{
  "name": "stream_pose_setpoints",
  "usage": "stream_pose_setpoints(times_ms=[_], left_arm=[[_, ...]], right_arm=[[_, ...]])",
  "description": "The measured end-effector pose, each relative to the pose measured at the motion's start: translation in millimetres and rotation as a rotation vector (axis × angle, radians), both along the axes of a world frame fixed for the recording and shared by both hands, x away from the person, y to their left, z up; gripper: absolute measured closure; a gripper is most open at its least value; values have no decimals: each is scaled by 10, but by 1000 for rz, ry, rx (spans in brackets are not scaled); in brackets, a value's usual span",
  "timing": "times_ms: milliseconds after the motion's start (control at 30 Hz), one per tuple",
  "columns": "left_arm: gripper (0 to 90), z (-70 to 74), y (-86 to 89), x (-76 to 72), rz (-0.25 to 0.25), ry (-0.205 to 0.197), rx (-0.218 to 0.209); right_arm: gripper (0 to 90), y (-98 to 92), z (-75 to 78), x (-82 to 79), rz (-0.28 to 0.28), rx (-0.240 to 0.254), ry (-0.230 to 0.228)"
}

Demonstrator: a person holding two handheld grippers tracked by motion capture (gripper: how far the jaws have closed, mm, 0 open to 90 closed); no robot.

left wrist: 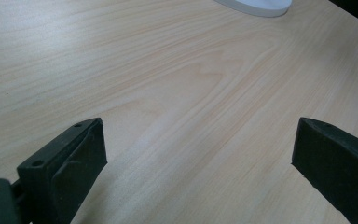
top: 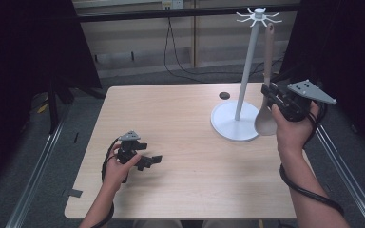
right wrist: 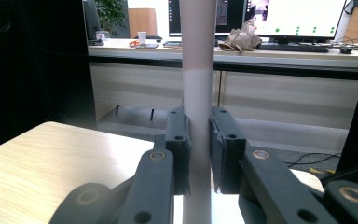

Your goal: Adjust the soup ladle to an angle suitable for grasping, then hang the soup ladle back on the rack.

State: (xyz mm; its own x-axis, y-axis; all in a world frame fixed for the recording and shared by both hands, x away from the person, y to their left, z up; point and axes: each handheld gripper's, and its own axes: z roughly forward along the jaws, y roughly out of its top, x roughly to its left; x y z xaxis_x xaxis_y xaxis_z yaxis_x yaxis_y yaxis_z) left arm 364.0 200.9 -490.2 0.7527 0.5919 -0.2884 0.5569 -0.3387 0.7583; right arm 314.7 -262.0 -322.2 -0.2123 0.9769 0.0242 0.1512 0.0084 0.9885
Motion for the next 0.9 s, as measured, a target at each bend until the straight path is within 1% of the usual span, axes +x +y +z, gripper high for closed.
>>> stream_pose_setpoints(times_ms=[67,133,233,533,633,667,800,900], left_arm=[[28,-5,8,5,3,3,-6],[28,-2,19,7,3,-1,0],[28,-1,24,6,2,0,-3],[28,-9,20,-1,-3,3,0],[28,-6,17,-11,-2,2,2],[28,-6,17,-11,-3,2,1],[29,-4,-4,-1,-2,1,4],[29,-7,-41,1,-17,3,4]], right_arm=[[792,10,-4,22,-1,0,1],[791,20,-11,46,1,6,3],[791,29,-22,71,2,6,8],[791,35,-34,121,3,6,14],[789,40,-44,130,2,14,16],[789,43,-47,130,-1,15,18],[787,47,-46,146,20,20,27],[786,51,-43,164,15,13,41]])
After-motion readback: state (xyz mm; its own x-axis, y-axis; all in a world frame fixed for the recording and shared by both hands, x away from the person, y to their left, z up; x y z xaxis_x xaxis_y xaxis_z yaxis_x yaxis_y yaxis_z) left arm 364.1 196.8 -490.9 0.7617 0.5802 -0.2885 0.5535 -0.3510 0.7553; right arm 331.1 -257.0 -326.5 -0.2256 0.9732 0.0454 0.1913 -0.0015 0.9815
